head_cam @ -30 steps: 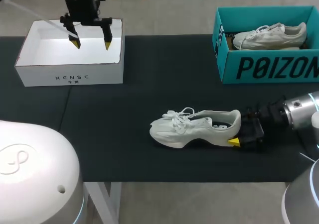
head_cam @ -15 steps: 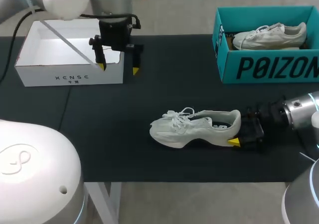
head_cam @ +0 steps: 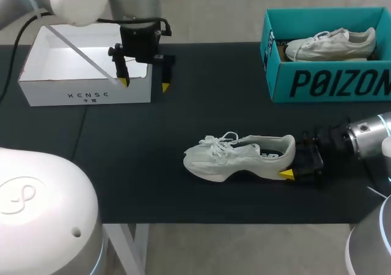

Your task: Take the shoe out of the shoebox, open the shoe tongue, remove and reinsert the insole, then place the shoe into the shoebox

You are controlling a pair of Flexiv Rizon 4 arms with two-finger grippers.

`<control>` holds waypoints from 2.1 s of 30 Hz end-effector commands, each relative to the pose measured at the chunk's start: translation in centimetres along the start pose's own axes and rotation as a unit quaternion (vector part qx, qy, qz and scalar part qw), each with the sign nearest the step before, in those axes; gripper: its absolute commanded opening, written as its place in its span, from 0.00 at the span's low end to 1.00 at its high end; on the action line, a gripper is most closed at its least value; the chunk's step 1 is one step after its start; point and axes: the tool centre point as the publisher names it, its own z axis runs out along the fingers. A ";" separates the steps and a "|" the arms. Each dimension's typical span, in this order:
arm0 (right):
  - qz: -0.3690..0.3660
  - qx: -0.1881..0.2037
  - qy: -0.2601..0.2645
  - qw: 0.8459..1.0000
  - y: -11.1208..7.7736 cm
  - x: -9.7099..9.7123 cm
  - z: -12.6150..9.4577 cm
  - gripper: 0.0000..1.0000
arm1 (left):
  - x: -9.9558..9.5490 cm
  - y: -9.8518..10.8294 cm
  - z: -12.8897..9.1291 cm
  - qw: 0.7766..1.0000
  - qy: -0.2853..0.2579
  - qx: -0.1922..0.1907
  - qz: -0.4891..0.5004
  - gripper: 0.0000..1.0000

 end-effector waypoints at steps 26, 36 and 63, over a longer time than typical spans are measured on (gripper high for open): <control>0.000 0.000 -0.001 1.000 -0.8 0.0 0.7 0.00 | 22.7 5.7 6.1 0.995 -0.047 -0.079 0.030 1.00; 0.000 0.000 -0.001 1.000 -0.8 0.0 0.7 0.00 | 26.2 6.5 7.4 0.991 -0.095 -0.091 0.014 1.00; 0.000 0.000 -0.001 1.000 -0.8 0.0 0.7 0.00 | 26.1 7.0 11.0 0.983 -0.160 -0.041 -0.082 1.00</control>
